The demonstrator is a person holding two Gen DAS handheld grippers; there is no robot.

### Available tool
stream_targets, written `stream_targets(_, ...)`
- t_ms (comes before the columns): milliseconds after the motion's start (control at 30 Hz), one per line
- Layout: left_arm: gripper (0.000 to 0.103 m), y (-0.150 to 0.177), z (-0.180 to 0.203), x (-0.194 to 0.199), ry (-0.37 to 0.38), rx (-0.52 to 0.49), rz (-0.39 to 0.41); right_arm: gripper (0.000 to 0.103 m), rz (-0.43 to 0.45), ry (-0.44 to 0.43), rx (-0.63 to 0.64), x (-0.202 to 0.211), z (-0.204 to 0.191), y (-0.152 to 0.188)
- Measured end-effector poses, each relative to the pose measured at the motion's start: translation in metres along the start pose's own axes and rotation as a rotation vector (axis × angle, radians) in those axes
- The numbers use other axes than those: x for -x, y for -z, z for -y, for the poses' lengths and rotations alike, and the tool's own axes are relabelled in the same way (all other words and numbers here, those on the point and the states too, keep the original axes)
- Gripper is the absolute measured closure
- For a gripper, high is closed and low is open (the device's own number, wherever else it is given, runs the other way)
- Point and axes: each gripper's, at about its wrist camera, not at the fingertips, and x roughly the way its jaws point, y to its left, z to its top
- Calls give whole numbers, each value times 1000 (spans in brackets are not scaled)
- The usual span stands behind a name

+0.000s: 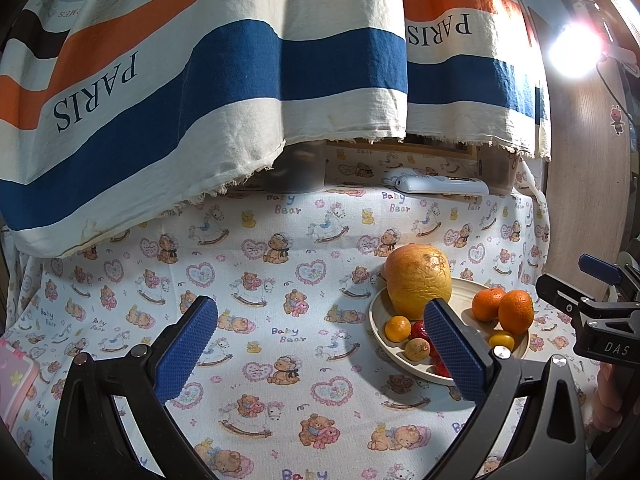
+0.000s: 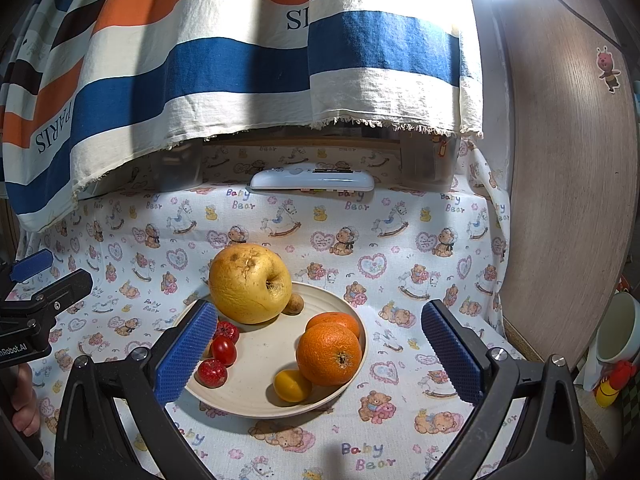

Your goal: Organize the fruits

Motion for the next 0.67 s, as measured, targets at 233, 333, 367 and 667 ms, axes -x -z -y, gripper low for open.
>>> stream_targets(233, 1, 1, 0, 1, 3, -1, -4, 0, 0, 0, 0, 0, 0, 0)
stream_targets(333, 1, 1, 0, 1, 3, -1, -3, 0, 0, 0, 0, 0, 0, 0)
stream_targets(367, 1, 1, 0, 1, 3, -2, -3, 0, 0, 0, 0, 0, 0, 1)
stream_targets(667, 1, 2, 0, 1, 3, -1, -3, 0, 0, -1, 2, 0, -1, 2)
